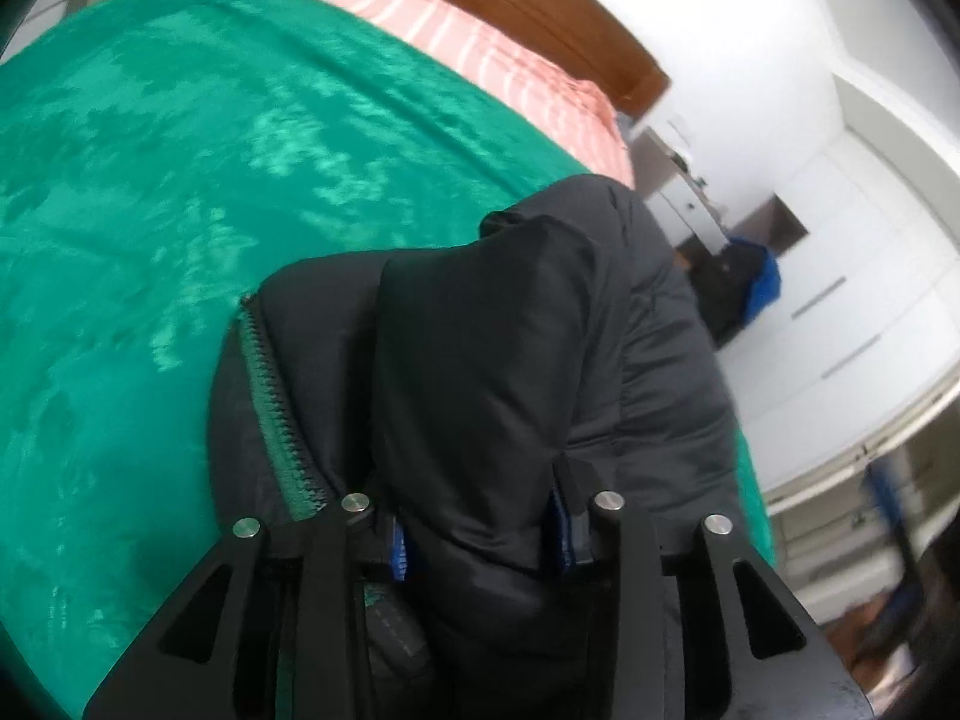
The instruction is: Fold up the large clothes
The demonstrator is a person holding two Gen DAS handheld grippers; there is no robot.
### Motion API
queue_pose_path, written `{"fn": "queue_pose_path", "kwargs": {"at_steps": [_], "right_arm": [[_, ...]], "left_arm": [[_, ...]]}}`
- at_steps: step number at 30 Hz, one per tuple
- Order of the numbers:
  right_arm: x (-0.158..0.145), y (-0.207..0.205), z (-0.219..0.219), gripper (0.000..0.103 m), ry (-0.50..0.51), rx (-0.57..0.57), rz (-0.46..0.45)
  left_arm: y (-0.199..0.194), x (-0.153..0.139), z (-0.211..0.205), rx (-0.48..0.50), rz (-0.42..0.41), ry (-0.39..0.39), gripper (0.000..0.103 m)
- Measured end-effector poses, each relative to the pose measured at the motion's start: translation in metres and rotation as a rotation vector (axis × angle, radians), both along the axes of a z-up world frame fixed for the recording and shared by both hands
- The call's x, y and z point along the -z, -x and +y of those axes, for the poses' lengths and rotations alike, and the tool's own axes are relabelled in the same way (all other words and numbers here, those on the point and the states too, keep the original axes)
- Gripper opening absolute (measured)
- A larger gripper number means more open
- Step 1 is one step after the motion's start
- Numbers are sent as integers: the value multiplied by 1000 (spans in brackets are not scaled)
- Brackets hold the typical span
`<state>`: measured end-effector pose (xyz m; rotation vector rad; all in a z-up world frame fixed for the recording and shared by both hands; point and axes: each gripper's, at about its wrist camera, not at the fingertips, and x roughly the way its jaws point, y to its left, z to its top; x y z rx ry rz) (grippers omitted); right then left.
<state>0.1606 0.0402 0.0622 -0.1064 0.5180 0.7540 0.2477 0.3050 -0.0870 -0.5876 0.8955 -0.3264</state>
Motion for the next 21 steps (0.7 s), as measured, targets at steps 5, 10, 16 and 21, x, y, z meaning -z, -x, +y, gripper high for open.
{"fn": "queue_pose_path", "kwargs": {"at_steps": [5,10,16,21], "right_arm": [[-3,-86,14,92,-93,100,165],[66,-131,40,92,-40,171,324],[109,-130,65,103,190,213,201],[125,-141,59,103,186,216,198]], "left_arm": [[1,13,5,-15,20,28,40],[-1,20,-1,-8,14,6,40],[-7,35,-10,17,5,-1,41],[-8,44,-7,20,-3,19,41]]}}
